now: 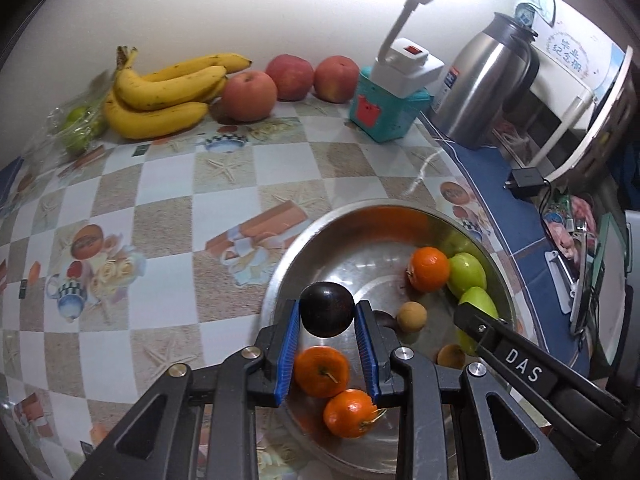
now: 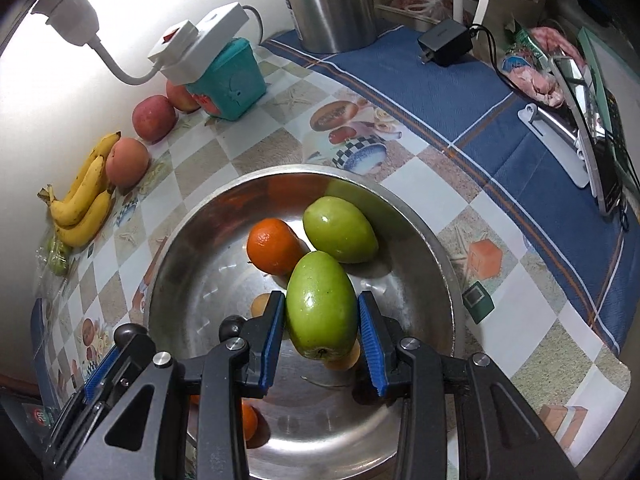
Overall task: Organize fruits
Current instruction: 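Open the right gripper to drop the pear into the bowl while the left releases the plum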
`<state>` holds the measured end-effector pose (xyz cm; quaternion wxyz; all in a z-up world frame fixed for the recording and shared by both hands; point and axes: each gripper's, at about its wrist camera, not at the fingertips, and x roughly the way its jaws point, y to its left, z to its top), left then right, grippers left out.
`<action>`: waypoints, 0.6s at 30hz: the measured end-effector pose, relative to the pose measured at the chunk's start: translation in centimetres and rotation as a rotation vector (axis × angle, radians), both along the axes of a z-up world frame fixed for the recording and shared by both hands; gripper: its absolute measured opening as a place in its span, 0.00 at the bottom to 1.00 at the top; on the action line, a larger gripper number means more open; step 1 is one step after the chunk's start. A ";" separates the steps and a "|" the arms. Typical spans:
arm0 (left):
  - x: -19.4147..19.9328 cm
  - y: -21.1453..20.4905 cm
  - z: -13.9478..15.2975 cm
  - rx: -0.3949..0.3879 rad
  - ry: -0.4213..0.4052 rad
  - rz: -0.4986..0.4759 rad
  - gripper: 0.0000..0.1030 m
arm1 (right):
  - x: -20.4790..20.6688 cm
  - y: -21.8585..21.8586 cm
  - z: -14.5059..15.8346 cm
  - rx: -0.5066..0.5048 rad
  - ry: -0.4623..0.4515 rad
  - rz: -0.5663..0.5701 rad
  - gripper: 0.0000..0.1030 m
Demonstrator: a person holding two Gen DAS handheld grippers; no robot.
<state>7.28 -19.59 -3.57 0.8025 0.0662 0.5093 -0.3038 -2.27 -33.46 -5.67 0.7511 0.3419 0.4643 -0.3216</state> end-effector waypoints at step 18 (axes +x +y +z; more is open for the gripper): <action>0.4 -0.2 -1.6 -0.014 0.059 -0.003 0.30 | 0.6 0.2 -1.3 0.014 -0.016 0.018 0.38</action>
